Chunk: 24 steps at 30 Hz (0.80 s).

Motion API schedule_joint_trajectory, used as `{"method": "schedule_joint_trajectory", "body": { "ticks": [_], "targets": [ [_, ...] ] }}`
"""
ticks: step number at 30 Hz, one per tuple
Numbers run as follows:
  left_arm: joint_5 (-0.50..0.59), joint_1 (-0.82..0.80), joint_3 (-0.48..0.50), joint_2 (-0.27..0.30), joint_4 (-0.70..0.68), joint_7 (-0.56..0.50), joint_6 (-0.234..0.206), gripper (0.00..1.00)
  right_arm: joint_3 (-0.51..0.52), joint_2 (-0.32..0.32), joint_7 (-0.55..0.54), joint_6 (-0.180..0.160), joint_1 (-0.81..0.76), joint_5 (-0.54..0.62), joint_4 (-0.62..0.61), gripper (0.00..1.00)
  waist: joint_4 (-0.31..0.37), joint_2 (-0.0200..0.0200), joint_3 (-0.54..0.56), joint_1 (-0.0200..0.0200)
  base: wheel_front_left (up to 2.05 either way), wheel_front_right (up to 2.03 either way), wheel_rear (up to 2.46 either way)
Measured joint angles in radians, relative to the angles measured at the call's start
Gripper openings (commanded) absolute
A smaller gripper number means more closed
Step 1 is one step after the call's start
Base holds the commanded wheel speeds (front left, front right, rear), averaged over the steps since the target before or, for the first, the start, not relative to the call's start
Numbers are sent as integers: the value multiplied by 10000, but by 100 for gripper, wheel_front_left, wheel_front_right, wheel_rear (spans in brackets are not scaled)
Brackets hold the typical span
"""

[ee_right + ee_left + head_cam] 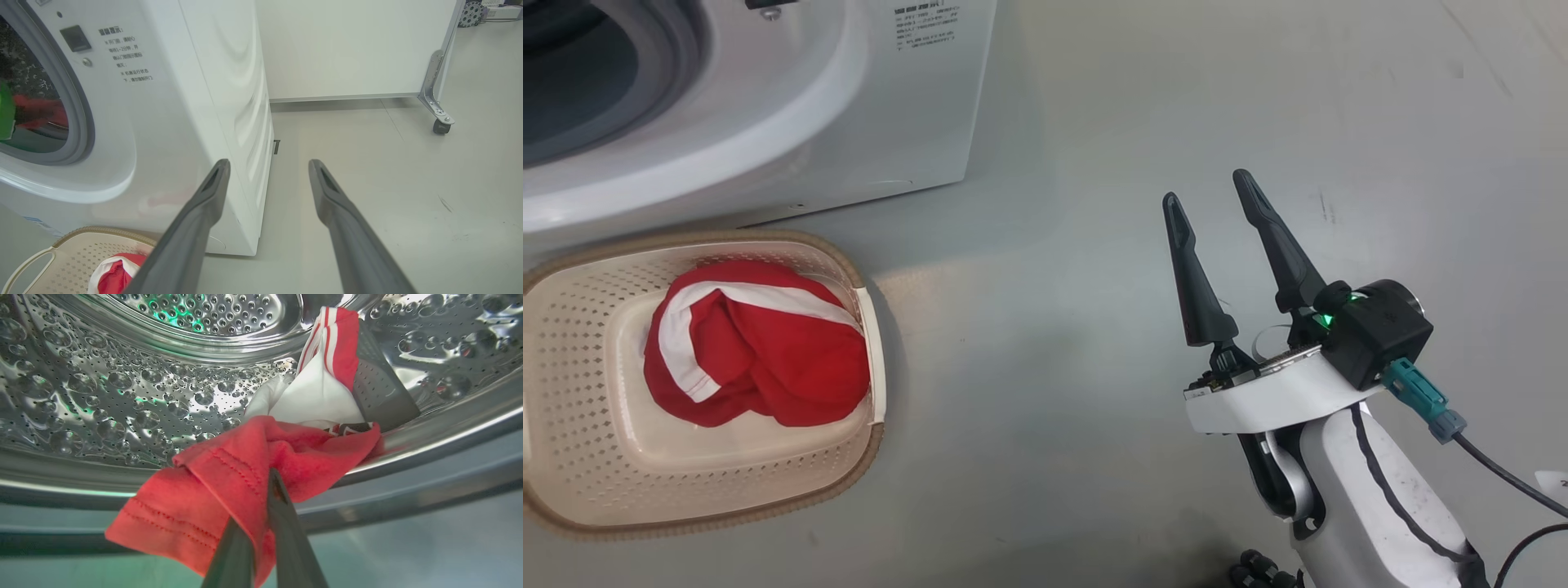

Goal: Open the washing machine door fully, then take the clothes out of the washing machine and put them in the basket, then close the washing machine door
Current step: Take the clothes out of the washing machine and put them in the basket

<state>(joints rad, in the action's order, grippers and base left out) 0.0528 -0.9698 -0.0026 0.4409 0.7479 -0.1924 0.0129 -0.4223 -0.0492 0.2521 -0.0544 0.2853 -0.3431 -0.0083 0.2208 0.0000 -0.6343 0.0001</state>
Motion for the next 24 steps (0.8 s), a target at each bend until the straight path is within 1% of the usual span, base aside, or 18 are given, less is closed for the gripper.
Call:
{"method": "schedule_joint_trajectory", "body": {
  "ticks": [6,12,16,20,24],
  "targets": [
    [-219,530,-42,-481,263,846,29,0,84,-2,0,2,-7,0,192,100,-124,0,526,0,0,0,0],
    [-579,1179,-247,-1189,483,1735,449,0,230,-6,0,88,-118,92,453,100,-344,0,1127,0,0,0,0],
    [-623,1745,-499,-1647,621,2167,591,0,374,-8,0,94,-310,174,537,100,-543,0,1537,-1,0,0,0],
    [-706,2074,-608,-1881,652,2661,639,0,462,-10,0,123,-522,290,652,100,-789,0,1923,0,0,0,0],
    [-876,2496,-677,-2238,594,3302,752,0,556,-17,0,186,-733,295,736,100,-1054,0,2296,0,0,0,0]
  ]
}}
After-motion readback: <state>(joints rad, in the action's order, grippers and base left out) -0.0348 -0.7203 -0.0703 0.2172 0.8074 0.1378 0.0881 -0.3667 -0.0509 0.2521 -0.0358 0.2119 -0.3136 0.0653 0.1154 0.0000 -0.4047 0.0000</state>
